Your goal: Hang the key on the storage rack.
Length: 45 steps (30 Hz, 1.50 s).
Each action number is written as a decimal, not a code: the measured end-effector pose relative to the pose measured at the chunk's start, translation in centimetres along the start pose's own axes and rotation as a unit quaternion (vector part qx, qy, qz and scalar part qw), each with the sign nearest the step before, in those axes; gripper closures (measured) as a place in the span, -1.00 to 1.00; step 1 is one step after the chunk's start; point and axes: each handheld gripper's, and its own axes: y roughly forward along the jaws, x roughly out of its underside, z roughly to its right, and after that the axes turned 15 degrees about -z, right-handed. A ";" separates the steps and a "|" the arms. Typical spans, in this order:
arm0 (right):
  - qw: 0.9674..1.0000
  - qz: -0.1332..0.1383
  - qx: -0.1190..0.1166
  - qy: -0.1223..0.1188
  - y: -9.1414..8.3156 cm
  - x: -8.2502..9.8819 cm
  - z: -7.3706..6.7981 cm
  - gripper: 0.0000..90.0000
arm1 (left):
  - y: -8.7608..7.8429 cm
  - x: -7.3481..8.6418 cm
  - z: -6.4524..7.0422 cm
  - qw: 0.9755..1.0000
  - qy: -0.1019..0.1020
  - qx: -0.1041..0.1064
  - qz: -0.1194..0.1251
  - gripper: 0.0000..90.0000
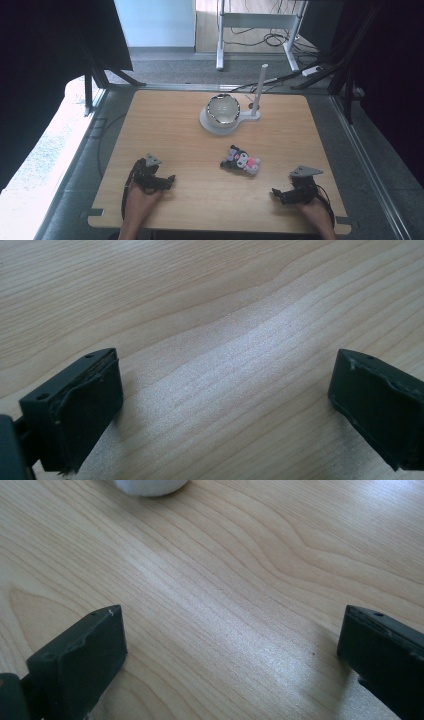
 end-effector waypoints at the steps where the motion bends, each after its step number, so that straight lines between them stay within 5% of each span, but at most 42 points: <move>1: 1.000 -0.002 0.000 -0.001 0.0 0.0 0.0 -1.00 | 0.0 0.0 0.0 1.000 0.000 0.000 0.000 -0.98; 20: 0.999 -0.025 -0.005 -0.044 -1.1 -2.0 0.3 -1.00 | 0.0 0.0 0.0 1.000 0.000 0.000 0.000 -0.98; 45: 0.991 -0.098 -0.025 -0.089 -0.3 -6.4 0.5 -1.00 | 0.0 0.0 0.0 1.000 0.000 0.000 0.000 -0.98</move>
